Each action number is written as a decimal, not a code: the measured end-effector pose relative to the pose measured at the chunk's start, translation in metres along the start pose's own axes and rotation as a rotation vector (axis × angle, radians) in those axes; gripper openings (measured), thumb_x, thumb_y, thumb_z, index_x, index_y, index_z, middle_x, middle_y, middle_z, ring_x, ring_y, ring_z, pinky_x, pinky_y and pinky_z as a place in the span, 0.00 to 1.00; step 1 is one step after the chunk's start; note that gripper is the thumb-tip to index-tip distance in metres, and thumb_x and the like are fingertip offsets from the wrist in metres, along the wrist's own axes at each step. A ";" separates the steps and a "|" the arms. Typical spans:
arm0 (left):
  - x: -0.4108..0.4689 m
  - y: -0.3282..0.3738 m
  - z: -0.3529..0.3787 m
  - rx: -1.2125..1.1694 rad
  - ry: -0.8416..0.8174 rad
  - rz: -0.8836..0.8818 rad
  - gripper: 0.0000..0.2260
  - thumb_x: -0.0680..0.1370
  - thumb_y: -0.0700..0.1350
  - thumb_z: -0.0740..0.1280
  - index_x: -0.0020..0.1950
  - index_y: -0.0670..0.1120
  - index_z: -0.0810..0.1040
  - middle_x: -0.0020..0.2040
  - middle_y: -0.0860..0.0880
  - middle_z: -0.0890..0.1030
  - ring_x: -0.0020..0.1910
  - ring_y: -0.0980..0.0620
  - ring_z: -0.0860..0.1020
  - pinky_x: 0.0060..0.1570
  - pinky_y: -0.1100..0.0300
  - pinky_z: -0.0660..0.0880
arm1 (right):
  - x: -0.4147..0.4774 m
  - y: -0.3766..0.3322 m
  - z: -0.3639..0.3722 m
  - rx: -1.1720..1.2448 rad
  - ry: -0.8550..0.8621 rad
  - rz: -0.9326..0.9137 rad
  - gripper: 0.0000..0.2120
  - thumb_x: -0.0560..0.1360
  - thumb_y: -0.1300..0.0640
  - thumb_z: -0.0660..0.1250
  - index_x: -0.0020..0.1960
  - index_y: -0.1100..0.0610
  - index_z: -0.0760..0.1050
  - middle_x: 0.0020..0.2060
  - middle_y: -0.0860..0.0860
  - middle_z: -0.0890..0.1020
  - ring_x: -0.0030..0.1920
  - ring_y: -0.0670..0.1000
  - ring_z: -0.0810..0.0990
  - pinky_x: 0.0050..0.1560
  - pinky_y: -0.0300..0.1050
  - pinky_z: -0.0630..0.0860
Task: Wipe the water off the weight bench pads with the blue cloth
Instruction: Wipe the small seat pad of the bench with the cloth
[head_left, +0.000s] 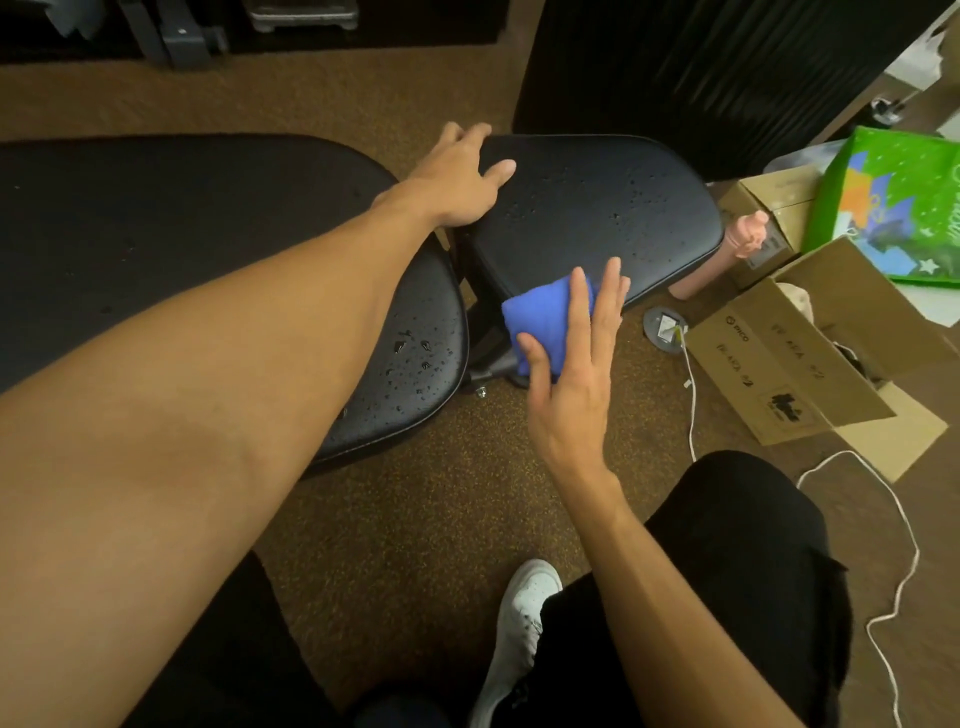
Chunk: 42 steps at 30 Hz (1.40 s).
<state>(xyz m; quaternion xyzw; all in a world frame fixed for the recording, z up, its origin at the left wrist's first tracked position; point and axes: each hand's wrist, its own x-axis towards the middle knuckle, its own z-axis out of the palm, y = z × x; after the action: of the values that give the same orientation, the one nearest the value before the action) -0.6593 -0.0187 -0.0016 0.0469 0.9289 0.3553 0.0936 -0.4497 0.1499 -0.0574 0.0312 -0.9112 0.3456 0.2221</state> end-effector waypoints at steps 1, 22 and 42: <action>0.000 0.000 0.000 0.001 0.001 0.003 0.31 0.88 0.60 0.60 0.87 0.51 0.57 0.84 0.45 0.58 0.82 0.40 0.63 0.81 0.43 0.63 | -0.003 -0.002 0.003 0.050 0.026 0.057 0.33 0.86 0.54 0.66 0.85 0.59 0.54 0.86 0.57 0.45 0.85 0.56 0.41 0.84 0.64 0.51; -0.004 0.011 0.002 0.008 0.029 -0.025 0.29 0.89 0.58 0.59 0.88 0.52 0.56 0.84 0.46 0.58 0.83 0.40 0.62 0.80 0.44 0.62 | 0.058 -0.012 0.016 0.564 0.427 0.954 0.31 0.86 0.37 0.53 0.85 0.46 0.52 0.62 0.48 0.78 0.59 0.48 0.79 0.51 0.41 0.75; -0.001 0.024 0.002 0.051 0.043 -0.177 0.29 0.87 0.65 0.57 0.86 0.55 0.59 0.82 0.48 0.62 0.80 0.38 0.66 0.75 0.40 0.65 | 0.105 0.031 -0.011 0.573 0.376 0.976 0.22 0.85 0.41 0.60 0.75 0.50 0.65 0.62 0.51 0.80 0.56 0.49 0.79 0.54 0.45 0.74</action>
<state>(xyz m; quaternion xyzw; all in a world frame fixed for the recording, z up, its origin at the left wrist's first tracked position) -0.6576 0.0005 0.0128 -0.0408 0.9399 0.3227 0.1035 -0.5463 0.1904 -0.0242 -0.3943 -0.6356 0.6395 0.1777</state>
